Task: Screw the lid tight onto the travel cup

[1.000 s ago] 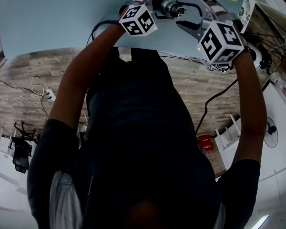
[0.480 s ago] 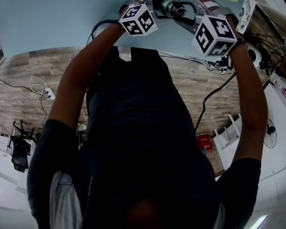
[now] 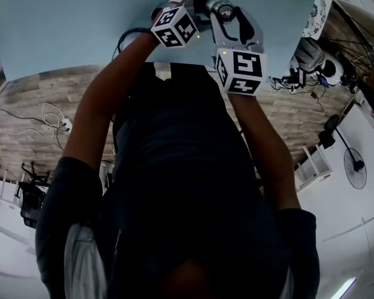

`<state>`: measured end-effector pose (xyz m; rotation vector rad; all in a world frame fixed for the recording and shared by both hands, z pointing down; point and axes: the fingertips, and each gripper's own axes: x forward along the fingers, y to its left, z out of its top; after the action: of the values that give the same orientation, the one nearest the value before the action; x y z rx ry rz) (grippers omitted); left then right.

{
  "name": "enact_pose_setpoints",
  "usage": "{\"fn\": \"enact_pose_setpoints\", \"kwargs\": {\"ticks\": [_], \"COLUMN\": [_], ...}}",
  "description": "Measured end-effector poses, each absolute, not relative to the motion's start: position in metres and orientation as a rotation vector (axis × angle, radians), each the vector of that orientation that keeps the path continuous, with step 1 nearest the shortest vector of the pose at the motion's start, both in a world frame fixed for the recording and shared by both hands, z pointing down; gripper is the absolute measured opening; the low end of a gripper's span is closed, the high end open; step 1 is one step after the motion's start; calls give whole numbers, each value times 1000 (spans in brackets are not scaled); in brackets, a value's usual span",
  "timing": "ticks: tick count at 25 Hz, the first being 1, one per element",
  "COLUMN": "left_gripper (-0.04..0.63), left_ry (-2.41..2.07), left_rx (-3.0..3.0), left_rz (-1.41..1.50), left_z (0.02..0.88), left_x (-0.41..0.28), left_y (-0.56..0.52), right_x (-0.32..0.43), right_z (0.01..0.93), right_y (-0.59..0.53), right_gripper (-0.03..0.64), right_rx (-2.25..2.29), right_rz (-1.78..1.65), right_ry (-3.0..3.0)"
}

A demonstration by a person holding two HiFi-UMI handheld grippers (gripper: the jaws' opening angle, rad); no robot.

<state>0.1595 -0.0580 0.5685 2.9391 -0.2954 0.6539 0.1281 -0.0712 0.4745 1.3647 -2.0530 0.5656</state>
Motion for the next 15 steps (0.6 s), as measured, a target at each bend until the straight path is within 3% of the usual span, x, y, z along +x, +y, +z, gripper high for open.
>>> {"fn": "enact_pose_setpoints", "kwargs": {"ticks": [15], "left_gripper": [425], "left_ry": [-300], "left_rx": [2934], "left_rz": [660], "left_z": [570], "left_x": [160], "left_y": [-58], "right_x": [131], "right_z": [476], "right_y": [-71], "right_gripper": [230], "right_rx": [1429], "right_rz": [634], "right_ry": [-2035]}}
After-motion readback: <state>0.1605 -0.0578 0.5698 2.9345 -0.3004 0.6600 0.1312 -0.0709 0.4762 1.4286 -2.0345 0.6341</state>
